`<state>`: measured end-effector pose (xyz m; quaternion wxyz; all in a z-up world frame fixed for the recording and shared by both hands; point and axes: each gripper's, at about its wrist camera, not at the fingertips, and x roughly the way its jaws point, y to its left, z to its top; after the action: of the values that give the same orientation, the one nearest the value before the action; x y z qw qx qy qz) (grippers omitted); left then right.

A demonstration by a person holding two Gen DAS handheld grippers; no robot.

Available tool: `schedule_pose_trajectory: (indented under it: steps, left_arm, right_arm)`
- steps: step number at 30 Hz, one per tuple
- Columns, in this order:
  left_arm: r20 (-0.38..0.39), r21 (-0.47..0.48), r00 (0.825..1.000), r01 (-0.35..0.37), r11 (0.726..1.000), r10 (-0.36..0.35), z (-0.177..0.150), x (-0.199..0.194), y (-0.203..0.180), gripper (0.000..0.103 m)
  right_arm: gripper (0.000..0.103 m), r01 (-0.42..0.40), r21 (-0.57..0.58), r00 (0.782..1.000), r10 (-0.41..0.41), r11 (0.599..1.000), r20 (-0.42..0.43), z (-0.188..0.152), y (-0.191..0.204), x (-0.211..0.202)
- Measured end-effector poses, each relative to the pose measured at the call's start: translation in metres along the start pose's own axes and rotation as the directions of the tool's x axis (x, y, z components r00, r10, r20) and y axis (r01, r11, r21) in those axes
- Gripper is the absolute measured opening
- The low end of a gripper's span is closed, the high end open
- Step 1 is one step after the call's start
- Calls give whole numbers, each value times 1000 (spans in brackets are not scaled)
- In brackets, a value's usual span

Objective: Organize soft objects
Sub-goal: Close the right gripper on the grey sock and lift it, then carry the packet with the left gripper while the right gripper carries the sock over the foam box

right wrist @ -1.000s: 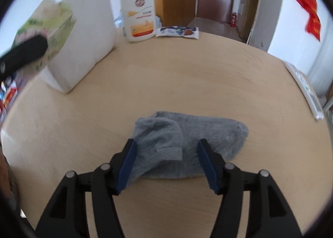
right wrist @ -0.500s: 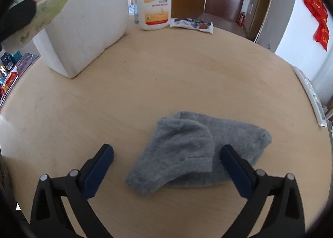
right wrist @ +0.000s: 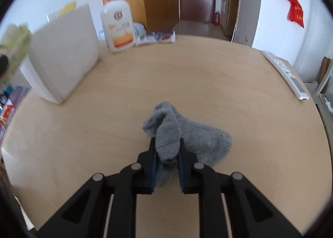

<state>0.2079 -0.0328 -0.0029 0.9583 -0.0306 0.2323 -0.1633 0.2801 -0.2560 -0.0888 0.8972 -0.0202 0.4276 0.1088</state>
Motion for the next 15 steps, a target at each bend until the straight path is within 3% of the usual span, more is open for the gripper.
schedule_pose_trajectory:
  steps: [7, 15]
  left_arm:
    - [2, -23, 1000, 2, 1000, -2, -1, -14, -1, 26]
    - [31, -17, 999, -42, 999, 42, 0, -42, -4, 26]
  right_arm:
    - [21, -4, 7, 988, 3, 1000, 155, -5, 11, -61]
    - [21, 7, -7, 936, -4, 1000, 353, -10, 32, -134]
